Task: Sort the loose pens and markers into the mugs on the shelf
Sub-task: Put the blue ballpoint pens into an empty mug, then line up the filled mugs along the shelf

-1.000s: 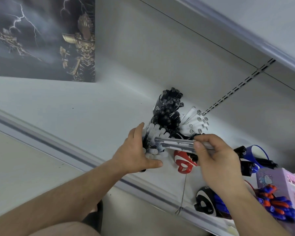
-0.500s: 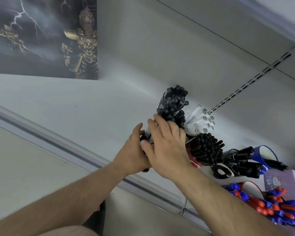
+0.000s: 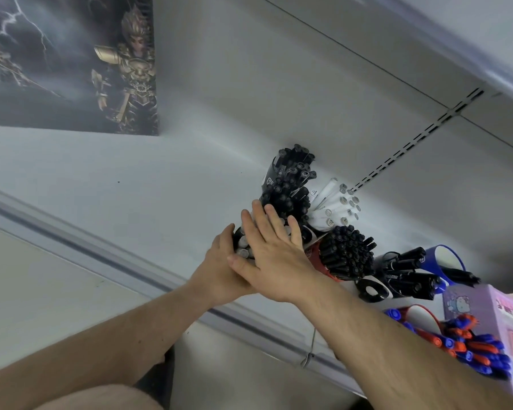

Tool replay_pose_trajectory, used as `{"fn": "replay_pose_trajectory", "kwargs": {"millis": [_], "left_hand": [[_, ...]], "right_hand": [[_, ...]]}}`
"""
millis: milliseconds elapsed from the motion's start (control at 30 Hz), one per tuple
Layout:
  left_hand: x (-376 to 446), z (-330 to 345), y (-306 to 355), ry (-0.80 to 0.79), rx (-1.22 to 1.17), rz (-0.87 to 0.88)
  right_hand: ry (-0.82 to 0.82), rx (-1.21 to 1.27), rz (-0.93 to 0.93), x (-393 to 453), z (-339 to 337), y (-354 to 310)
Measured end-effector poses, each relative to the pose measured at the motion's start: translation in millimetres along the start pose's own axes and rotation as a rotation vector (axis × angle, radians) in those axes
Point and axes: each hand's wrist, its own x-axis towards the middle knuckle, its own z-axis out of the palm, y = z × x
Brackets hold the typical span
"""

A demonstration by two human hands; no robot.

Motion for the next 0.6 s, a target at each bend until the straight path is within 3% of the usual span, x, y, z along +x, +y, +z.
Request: {"fn": "replay_pose_trajectory", "kwargs": {"millis": [67,167,233,467,600], "left_hand": [[-3.3,2.3,-0.2,0.016,0.070,-0.030],[-9.1,3.0,-7.1,0.046,0.094,-0.202],[-11.0,1.3,-8.0,0.056,0.121,-0.280],[-7.3,-4.2,1.8,-0.092,0.163,-0.394],[-11.4,1.7,2.9,-0.120,0.020,-0.403]], "right_hand": [[0.232,0.222,0.020,-11.8,1.9,6.0],[0.684,0.607,0.203,-36.2,14.7,20.8],[0.767,0.797,0.375,-49.6,25.3,28.8],[0.576,1.145,0.790,-59.4,42.8,39.5],[0.278,1.164,0.790,-41.9,54.9,31.3]]}}
